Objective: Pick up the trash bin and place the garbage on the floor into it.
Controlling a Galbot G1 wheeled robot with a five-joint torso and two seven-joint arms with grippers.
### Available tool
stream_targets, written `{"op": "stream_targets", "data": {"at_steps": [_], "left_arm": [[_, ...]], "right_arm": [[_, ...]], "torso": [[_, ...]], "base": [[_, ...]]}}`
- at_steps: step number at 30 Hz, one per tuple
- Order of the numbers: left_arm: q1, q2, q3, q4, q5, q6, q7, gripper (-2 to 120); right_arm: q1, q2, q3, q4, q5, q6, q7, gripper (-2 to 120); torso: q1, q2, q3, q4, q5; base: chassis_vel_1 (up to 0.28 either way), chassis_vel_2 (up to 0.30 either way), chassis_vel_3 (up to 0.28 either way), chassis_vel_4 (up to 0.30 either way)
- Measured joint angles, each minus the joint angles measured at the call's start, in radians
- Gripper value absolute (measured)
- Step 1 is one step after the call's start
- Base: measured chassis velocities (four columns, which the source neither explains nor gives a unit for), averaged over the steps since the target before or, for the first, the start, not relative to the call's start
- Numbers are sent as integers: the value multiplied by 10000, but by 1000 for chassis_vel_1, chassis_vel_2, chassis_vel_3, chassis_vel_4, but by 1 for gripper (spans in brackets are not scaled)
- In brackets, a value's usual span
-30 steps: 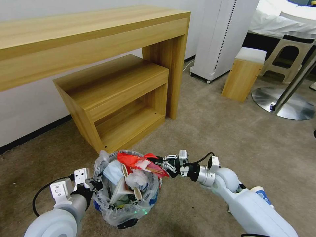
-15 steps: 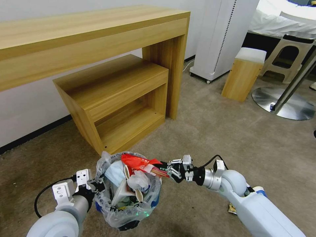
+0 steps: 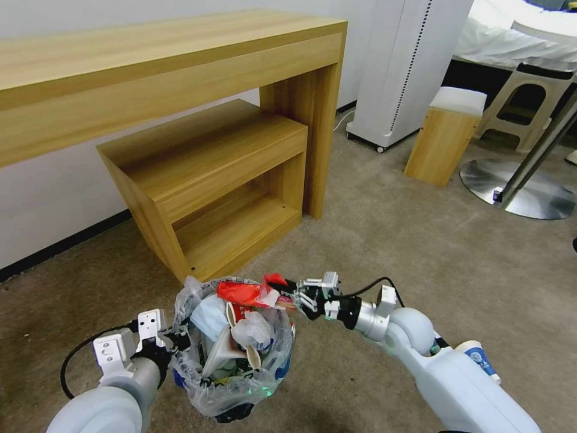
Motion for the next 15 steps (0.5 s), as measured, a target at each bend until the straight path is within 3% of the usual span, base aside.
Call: {"op": "stream_targets", "data": {"at_steps": [10, 15], "left_arm": [[-38, 14, -25, 29, -12, -3, 2, 1], [-59, 15, -34, 42, -20, -3, 4, 1]], "right_arm": [[57, -3, -168, -13, 24, 227, -187, 64], [2, -124, -80, 186, 159, 370, -419, 76]], "torso": [[0, 1, 0, 0, 1], [0, 0, 0, 0, 1]], "base": [[0, 0, 0, 0], [0, 0, 0, 0]]}}
